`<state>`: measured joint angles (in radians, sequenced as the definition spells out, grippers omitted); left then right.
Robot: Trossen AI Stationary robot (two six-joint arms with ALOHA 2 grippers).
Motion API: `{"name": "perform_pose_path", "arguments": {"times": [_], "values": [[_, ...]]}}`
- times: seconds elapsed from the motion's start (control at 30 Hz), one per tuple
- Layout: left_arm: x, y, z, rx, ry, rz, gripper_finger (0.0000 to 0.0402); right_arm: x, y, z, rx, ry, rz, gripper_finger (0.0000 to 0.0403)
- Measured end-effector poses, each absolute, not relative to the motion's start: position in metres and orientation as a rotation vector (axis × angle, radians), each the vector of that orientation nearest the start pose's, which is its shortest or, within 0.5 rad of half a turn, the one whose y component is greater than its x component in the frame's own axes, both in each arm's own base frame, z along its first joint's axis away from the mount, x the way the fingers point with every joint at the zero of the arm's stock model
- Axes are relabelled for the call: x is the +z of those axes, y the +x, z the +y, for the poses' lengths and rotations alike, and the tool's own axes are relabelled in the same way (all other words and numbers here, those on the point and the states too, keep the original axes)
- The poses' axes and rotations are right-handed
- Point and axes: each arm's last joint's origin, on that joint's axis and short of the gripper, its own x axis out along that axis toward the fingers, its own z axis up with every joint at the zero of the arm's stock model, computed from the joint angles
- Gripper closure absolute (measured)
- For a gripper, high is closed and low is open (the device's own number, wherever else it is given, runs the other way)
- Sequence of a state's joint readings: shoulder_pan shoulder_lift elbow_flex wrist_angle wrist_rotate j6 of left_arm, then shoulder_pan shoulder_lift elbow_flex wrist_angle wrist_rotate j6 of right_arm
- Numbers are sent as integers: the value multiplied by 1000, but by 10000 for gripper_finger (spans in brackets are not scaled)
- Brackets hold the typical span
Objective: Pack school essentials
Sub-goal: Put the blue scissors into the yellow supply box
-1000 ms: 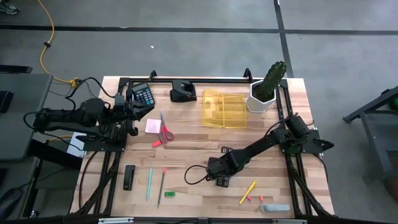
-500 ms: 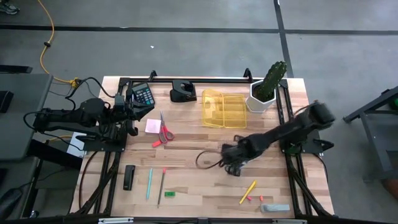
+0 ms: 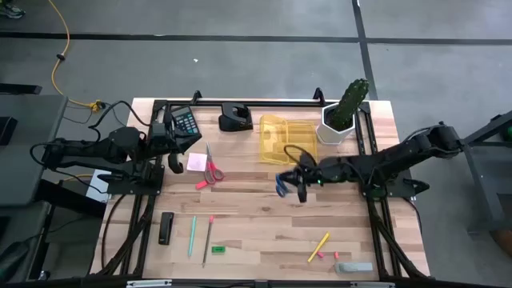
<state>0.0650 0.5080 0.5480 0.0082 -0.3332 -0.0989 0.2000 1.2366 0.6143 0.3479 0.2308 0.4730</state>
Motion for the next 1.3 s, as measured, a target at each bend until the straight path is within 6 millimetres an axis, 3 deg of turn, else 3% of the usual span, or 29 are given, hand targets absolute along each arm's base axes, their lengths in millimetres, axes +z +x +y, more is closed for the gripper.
{"name": "perform_pose_path", "arguments": {"times": [0.3,0.53,0.67,1.03,1.2,1.3], "values": [[319,151,18,339,-94,-31,401,293,277,6,-114,351,58,402],[335,179,27,188,-149,26,401,315,279,-6,-105,314,-52,402],[332,185,37,228,-237,40,401,317,279,-7,-104,314,-65,402],[337,178,40,232,-209,9,401,316,280,-11,-196,316,-77,402],[341,172,38,229,-206,-17,401,306,282,-43,-490,437,-112,402],[343,169,38,228,-205,-30,401,286,285,-73,-653,576,-75,402]]}}
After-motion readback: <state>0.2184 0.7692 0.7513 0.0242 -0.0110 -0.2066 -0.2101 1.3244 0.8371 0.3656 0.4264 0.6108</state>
